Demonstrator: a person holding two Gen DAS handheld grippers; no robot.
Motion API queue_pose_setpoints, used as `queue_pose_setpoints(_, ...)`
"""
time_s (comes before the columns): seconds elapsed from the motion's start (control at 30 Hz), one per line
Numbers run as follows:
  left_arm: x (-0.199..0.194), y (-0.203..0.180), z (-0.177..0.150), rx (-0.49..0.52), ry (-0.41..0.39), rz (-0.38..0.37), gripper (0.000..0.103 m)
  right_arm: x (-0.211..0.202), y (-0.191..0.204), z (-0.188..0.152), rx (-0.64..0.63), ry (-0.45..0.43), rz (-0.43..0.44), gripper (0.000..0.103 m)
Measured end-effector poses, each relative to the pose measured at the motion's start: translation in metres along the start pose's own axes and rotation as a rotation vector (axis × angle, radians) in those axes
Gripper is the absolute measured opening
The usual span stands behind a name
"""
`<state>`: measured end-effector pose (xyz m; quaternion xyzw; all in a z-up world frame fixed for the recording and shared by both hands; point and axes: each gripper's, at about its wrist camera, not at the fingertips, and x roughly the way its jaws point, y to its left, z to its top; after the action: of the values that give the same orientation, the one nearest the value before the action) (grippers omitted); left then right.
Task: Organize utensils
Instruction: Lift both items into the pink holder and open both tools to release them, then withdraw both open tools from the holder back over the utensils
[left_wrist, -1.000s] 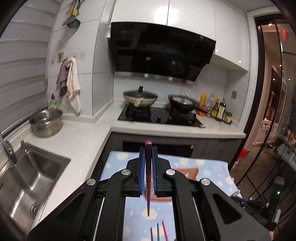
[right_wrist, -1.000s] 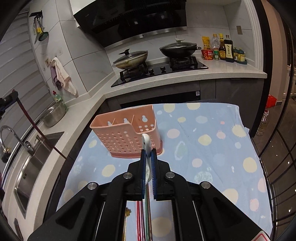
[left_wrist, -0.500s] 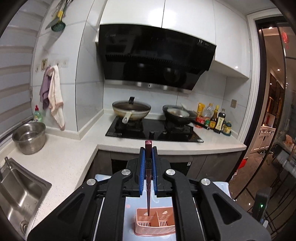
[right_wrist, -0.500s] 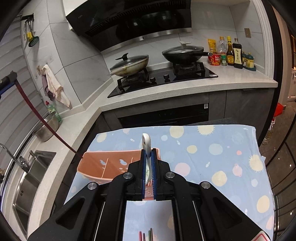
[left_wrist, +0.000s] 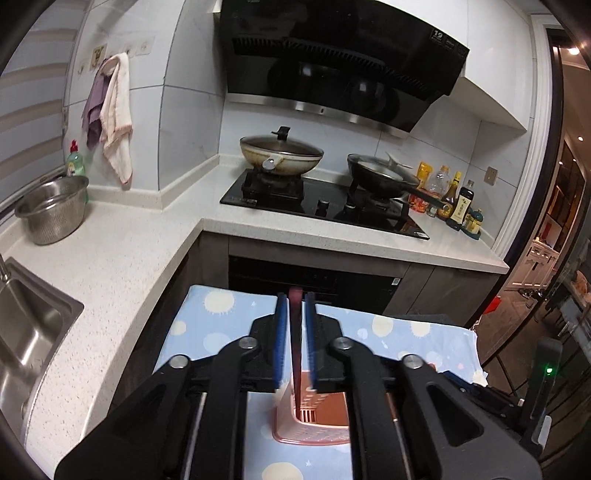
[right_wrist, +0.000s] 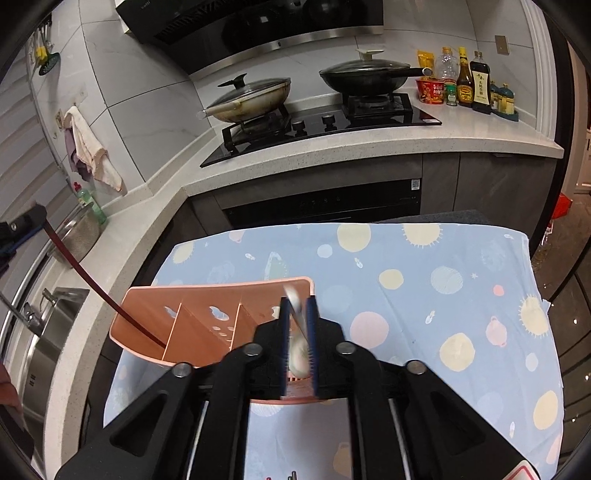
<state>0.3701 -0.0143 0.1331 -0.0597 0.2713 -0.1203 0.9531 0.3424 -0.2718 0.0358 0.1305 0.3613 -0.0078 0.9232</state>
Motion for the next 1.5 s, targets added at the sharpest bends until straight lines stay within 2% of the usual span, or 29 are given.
queue_pose_setpoints(0.03,-0.001,0.000,-0.003,0.004,-0.005,0.008,0.029,-0.003,0.000,-0.001,-0.001,-0.011,-0.008,0.029)
queue_pose_setpoints(0.07,-0.003,0.000,-0.005,0.009,-0.012,0.016,0.036,-0.006,0.001,-0.001,-0.006,-0.014,-0.010,0.030)
queue_pose_setpoints(0.3,-0.019,0.005,-0.018,0.012,0.001,0.031,0.036,-0.034,0.004,-0.012,-0.029,-0.032,-0.026,0.030)
queue_pose_setpoints(0.5,-0.046,0.013,-0.041,-0.002,0.019,0.043,0.036,-0.067,0.001,-0.041,-0.029,-0.031,-0.037,0.034)
queue_pose_setpoints(0.73,-0.080,0.024,-0.097,-0.019,0.085,0.057,0.036,-0.108,-0.009,-0.096,-0.009,-0.002,-0.051,0.036)
queue_pose_setpoints(1.03,-0.113,0.028,-0.196,-0.031,0.244,0.052,0.037,-0.148,-0.022,-0.183,-0.021,0.073,-0.103,0.036)
queue_pose_setpoints(1.3,-0.131,0.031,-0.275,-0.023,0.367,0.070,0.037,-0.158,-0.026,-0.249,-0.044,0.167,-0.099,0.036)
queue_pose_setpoints(1.5,-0.140,0.030,-0.304,-0.032,0.420,0.067,0.037,-0.148,-0.020,-0.283,-0.062,0.228,-0.084,0.036)
